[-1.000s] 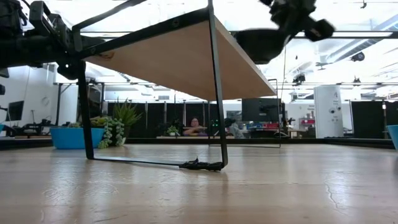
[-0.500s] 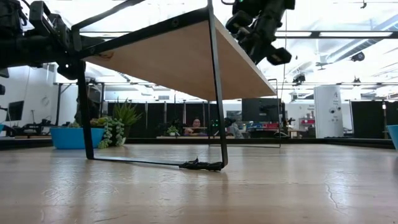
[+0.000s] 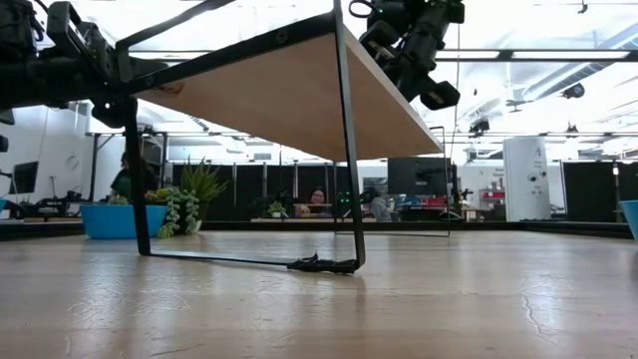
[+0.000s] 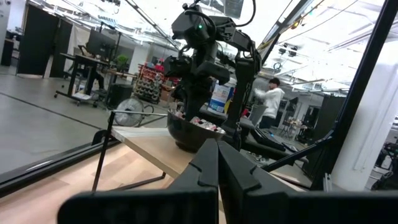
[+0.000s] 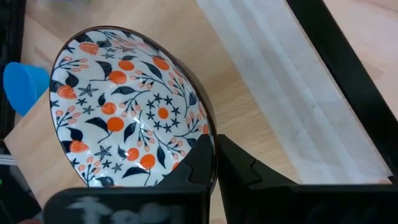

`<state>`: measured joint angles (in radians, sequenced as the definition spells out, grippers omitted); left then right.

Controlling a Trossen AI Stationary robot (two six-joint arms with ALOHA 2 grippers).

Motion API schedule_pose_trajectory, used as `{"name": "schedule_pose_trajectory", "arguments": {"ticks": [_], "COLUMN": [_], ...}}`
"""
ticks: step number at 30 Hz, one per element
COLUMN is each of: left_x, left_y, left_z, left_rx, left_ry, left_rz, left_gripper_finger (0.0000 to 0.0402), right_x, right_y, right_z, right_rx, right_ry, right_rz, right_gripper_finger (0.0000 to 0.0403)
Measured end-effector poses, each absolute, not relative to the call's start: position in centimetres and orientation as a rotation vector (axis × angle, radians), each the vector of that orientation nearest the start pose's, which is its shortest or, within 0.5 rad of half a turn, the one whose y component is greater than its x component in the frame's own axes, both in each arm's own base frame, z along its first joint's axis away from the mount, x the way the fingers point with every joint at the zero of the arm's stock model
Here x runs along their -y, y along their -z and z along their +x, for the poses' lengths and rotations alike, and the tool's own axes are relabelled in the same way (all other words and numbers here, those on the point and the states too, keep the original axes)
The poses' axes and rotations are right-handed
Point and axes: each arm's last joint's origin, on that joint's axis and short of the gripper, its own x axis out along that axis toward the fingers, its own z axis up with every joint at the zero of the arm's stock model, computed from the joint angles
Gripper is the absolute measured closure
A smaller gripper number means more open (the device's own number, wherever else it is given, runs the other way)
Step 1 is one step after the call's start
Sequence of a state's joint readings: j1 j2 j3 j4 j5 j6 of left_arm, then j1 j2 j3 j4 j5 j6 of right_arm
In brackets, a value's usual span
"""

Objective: Pick & Place Mini bowls
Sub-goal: Put the top white patterned bowl on the shelf, then stack the right white patterned bowl on the white patterned bowl on the shelf

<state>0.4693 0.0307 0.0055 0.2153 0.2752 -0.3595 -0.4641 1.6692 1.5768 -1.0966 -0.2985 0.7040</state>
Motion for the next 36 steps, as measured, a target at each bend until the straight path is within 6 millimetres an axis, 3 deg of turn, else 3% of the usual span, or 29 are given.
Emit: {"name": "schedule_pose_trajectory", "arguments": {"ticks": [15, 23, 28, 32, 36], "left_x": [-3.7, -3.7, -3.7, -3.7, -3.7], "left_y": [-18.3, -18.4, -18.3, -18.3, -18.4], "left_z": [9.0, 9.0, 9.0, 9.0, 9.0], "left_rx": [0.210, 0.210, 0.210, 0.210, 0.210], "left_ry": [-0.159, -0.159, -0.159, -0.159, -0.159], "left_rz": [-0.288, -0.288, -0.288, -0.288, -0.288], "left_gripper_finger": [0.0402, 0.0402, 0.0402, 0.0402, 0.0402], "right_x": [13.9, 14.0, 13.7, 12.5, 9.5], "right_y": [-31.4, -31.6, -33.0, -34.7, -36.4], "right_z": [30.0, 30.0, 29.5, 28.5, 27.6], "right_rx": [-1.044, -1.042, -1.001, -0.978, -0.989], "right_ry": [0.524, 0.516, 0.498, 0.464, 0.333], "right_rz": [1.079, 1.062, 1.046, 1.017, 0.880], "right_gripper_finger": [0.0370, 0.0306, 0.0269, 0.0254, 0.0250]}}
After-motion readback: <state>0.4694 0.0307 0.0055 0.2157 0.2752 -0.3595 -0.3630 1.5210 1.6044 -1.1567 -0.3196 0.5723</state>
